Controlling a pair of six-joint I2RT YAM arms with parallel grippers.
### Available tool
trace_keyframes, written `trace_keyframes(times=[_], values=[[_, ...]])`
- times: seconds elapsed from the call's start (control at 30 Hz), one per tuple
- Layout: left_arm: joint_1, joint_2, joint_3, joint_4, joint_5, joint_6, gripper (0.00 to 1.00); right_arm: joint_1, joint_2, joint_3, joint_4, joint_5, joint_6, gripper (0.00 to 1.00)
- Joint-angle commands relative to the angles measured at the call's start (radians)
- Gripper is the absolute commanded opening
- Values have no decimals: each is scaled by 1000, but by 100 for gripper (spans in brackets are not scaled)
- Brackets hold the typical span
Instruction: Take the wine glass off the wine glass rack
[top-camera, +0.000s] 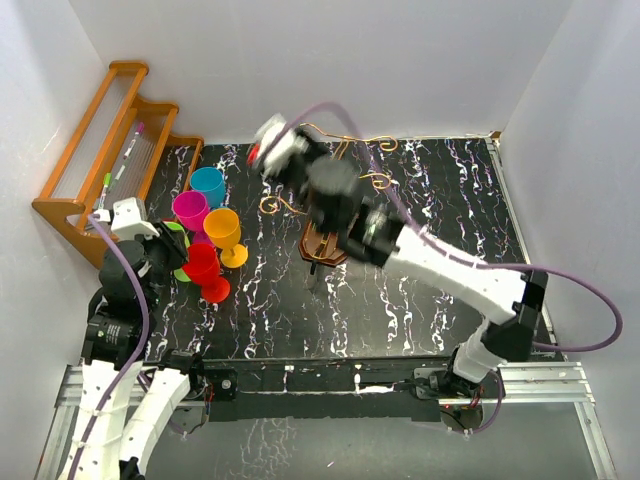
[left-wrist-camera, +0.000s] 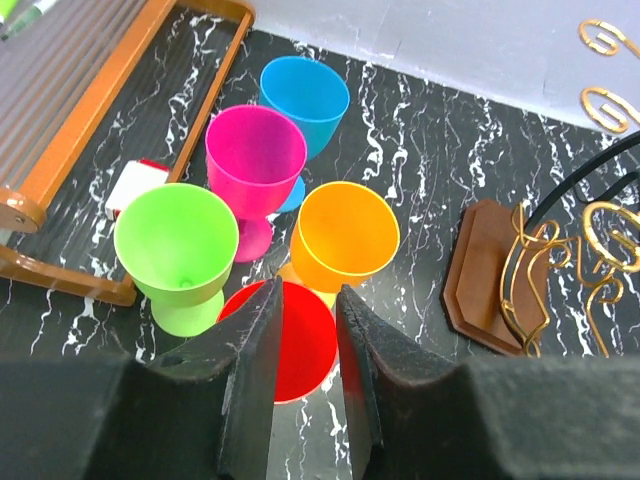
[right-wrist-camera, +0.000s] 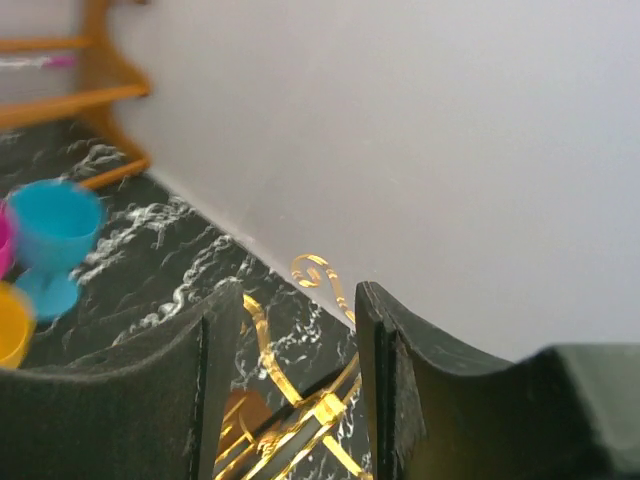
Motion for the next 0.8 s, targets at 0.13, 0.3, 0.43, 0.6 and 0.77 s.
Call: trace_keyframes(times=[0.13,0.3,0.43,0.6,0.77], values=[[3,-23,-50,66,-16,15,27,-718,18,312,-414,-516,747,53],[3,-14,-103,101,-9,21,27,-1114,-146,-38,-369,-775,980,56],[3,-22,-153,108,4,12,27,-1144,-352,-411,-201,-814,1059,79],[3,-30,-187,103,24,8,27,-1145,-495,-648,-157,-793,1270,98],[3,-28,-191,101,30,14,28,-1144,-568,-716,-156,-709,1339,98]])
